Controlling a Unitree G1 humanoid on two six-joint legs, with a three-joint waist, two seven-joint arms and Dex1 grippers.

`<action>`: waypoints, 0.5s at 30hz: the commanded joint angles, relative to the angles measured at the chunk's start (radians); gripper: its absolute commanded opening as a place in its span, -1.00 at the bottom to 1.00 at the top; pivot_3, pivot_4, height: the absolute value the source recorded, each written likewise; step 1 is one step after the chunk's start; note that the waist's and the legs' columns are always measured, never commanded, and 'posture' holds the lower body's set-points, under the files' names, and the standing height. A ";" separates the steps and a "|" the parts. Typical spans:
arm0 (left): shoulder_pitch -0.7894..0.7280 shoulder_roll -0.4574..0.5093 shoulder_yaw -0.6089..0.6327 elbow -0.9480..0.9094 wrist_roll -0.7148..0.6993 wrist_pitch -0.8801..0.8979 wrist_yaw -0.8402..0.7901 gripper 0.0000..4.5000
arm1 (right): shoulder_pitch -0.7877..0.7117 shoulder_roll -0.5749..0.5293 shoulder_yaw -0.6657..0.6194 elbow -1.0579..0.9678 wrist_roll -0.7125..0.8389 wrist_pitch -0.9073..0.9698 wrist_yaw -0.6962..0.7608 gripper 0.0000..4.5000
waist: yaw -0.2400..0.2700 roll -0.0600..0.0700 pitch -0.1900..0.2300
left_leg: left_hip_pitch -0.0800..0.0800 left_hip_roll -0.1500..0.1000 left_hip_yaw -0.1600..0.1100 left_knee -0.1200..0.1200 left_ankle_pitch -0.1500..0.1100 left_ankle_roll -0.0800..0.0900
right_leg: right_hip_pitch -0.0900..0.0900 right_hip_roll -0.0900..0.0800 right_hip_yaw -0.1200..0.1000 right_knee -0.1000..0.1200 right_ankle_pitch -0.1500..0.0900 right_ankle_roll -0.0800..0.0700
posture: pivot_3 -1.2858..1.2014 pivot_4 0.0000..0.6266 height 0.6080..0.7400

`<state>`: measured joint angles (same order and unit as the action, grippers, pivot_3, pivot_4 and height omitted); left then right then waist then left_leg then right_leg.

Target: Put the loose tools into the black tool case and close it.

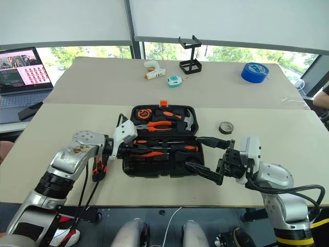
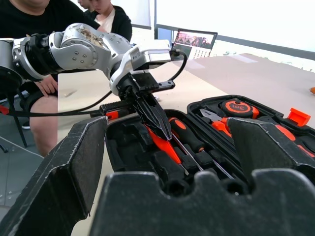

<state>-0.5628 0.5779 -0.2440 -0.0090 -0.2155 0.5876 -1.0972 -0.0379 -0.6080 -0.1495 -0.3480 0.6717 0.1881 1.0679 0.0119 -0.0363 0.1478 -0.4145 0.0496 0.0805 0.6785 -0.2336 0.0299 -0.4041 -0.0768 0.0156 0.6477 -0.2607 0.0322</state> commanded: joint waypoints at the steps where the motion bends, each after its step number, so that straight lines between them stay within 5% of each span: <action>1: -0.002 0.013 -0.004 0.017 0.042 -0.045 0.035 -0.94 | -0.013 0.002 -0.010 -0.016 0.009 -0.007 -0.001 1.00 | 0.000 0.000 0.000 | 0.000 0.000 0.000 0.000 0.000 0.000 | 0.000 0.000 0.000 0.000 0.000 0.000 | 0.03 -0.52 1.00; 15: -0.040 0.039 -0.070 0.021 0.038 0.024 -0.065 -0.94 | -0.024 0.000 -0.004 -0.012 0.012 -0.005 0.010 1.00 | 0.000 0.000 0.000 | 0.000 0.000 0.001 0.000 0.000 0.000 | 0.000 0.000 0.000 0.000 0.000 0.000 | 0.03 -0.52 1.00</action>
<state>-0.5939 0.5992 -0.2714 0.0189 -0.1617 0.5765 -1.1024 -0.0457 -0.6080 -0.1446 -0.3448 0.6714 0.1880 1.0706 0.0119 -0.0362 0.1478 -0.4144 0.0495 0.0814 0.6784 -0.2336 0.0299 -0.4039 -0.0768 0.0156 0.6477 -0.2607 0.0321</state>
